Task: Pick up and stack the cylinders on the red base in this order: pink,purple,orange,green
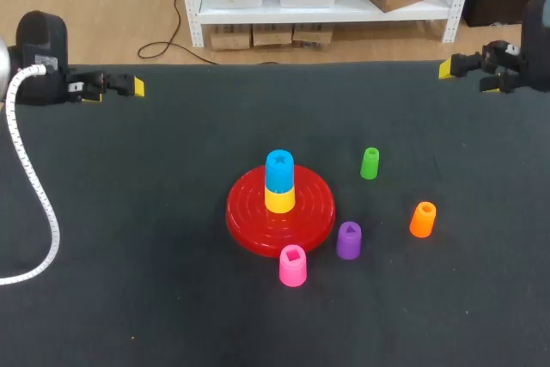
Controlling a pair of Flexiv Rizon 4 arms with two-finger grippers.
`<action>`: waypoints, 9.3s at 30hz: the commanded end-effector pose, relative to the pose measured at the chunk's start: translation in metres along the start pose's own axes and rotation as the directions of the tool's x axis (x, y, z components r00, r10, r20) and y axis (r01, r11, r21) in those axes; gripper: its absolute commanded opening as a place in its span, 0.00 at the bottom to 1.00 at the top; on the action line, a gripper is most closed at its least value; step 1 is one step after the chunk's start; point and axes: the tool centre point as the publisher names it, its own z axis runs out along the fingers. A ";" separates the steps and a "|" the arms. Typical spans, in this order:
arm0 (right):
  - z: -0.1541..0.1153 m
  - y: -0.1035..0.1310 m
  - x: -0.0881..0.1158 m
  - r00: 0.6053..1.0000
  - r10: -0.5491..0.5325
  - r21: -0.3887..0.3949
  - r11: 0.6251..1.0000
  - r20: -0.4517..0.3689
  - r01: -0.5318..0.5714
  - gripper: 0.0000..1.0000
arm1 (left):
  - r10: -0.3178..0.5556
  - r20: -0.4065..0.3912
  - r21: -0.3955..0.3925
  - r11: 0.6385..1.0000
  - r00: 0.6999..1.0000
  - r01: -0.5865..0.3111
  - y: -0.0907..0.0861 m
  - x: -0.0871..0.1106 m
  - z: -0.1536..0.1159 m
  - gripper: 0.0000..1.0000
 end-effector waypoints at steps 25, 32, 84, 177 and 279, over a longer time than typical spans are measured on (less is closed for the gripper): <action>0.000 0.000 0.000 1.000 0.000 -0.002 1.000 -0.001 0.000 1.00 | -0.001 -0.005 -0.007 1.000 1.000 0.001 -0.001 -0.001 0.000 1.00; 0.000 0.000 0.000 1.000 0.000 -0.002 1.000 -0.001 0.000 1.00 | -0.001 -0.005 -0.007 1.000 1.000 0.001 -0.001 -0.001 0.000 1.00; 0.000 0.000 0.000 1.000 0.000 -0.002 1.000 -0.001 0.000 1.00 | 0.585 0.326 0.370 0.644 0.742 -0.670 -0.053 0.082 -0.035 1.00; 0.028 0.181 0.156 0.826 -0.385 0.041 0.898 -0.412 0.438 1.00 | 0.578 0.247 0.302 0.717 0.778 -0.629 -0.053 0.088 -0.035 1.00; 0.088 0.204 0.254 0.711 -0.383 0.160 0.807 -0.590 0.568 0.00 | 0.578 0.247 0.302 0.717 0.778 -0.629 -0.053 0.088 -0.035 1.00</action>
